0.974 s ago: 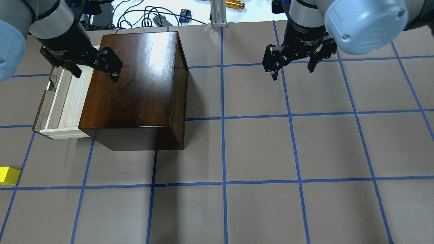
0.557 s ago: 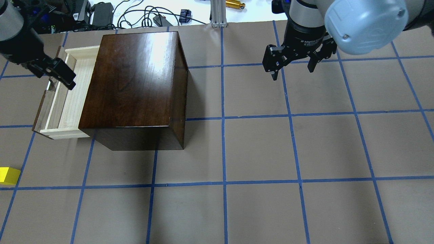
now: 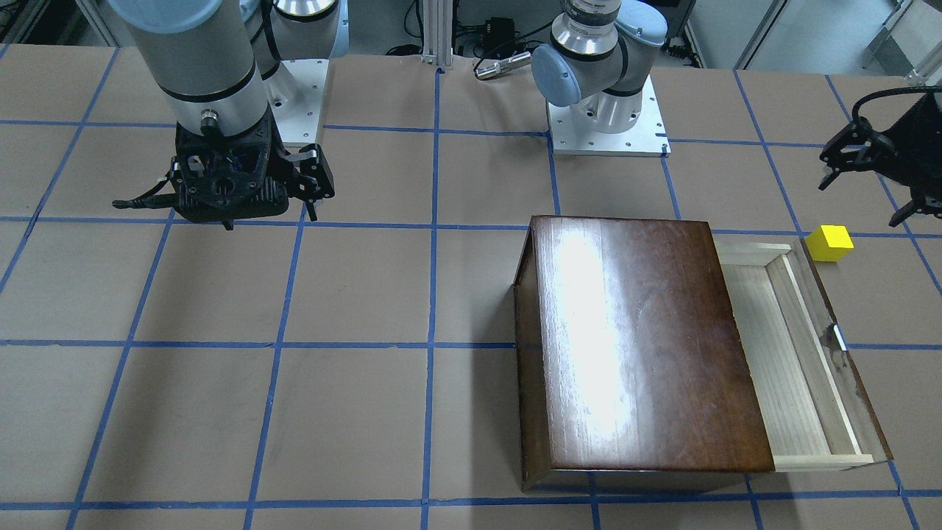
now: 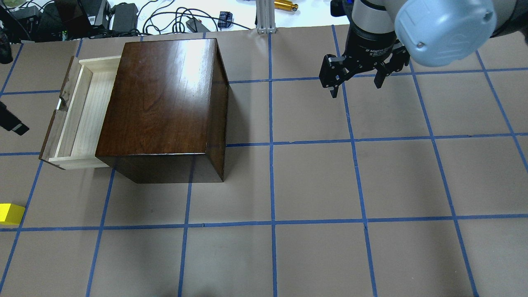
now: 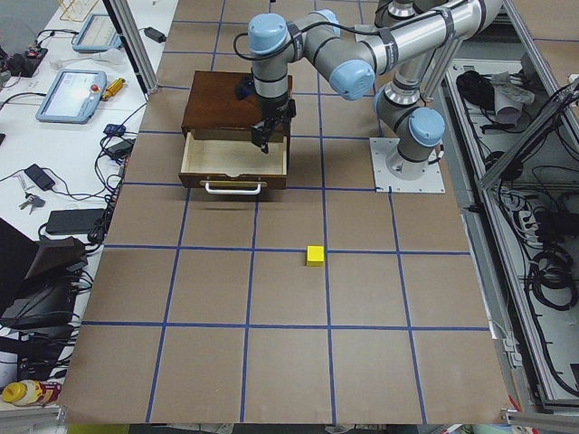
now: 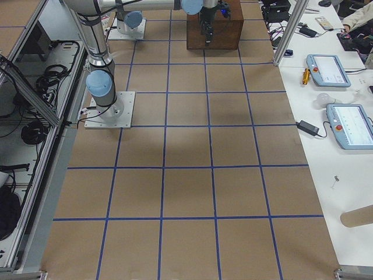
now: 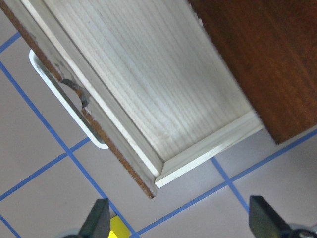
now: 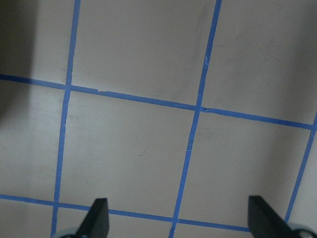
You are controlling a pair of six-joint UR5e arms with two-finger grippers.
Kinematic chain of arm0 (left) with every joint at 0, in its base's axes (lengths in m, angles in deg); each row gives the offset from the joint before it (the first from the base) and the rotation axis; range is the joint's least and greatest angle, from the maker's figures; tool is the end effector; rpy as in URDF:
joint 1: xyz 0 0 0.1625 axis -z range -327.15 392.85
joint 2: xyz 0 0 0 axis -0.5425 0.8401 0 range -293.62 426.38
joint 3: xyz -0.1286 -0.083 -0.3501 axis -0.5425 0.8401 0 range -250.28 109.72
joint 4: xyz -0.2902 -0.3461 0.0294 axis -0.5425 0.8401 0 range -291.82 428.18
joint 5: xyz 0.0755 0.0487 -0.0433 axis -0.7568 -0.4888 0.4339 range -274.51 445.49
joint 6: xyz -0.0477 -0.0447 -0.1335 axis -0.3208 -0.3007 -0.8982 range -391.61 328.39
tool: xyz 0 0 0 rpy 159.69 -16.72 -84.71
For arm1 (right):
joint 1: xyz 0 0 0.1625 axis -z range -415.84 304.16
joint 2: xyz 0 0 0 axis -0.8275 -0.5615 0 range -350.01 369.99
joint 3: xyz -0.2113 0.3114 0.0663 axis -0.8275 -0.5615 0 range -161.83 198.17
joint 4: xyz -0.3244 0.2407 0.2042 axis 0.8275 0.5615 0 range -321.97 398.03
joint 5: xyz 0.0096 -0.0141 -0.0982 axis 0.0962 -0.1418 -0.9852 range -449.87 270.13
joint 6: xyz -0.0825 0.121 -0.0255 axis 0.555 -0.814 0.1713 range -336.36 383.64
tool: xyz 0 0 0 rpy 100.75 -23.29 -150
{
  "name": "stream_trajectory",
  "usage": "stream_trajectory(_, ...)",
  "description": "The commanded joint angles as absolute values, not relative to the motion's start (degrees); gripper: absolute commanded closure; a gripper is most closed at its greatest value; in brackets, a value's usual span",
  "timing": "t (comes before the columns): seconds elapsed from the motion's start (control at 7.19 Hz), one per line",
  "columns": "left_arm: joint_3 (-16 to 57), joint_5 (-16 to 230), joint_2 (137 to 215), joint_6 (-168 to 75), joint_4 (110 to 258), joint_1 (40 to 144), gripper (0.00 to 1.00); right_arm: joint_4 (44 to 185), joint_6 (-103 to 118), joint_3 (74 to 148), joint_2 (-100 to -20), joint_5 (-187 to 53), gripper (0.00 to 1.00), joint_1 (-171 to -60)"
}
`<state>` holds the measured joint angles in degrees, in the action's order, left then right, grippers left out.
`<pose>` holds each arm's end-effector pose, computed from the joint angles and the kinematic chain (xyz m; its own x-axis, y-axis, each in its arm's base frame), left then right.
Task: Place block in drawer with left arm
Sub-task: 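Move the left gripper down over the yellow cube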
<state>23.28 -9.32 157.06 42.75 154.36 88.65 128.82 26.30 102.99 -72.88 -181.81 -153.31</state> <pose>0.2005 -0.5100 0.3637 -0.7636 0.6455 -0.0156 0.6424 0.7619 0.0827 0.2021 -0.5548 0.3765 -0.9837 -0.1765 0.0329 -0.1759 0.9842 0.0217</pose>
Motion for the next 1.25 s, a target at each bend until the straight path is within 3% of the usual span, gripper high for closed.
stream_trajectory(0.0, 26.21, -9.25, 158.13, 60.67, 149.77, 81.4, 0.0, 128.82, 26.37, 102.99, -72.89, -181.81, 0.0, -153.31)
stream_trajectory(0.56, 35.7, -6.01, 163.04, 93.04, 134.74, 69.43, 0.0, 128.82, 26.37, 102.99, -72.89, -181.81, 0.0, -153.31)
stream_trajectory(1.11, 36.77, -6.09, 169.73, 114.96, 131.55, 64.6, 0.0, 128.82, 26.28, 102.99, -72.89, -181.81, 0.0, -153.31)
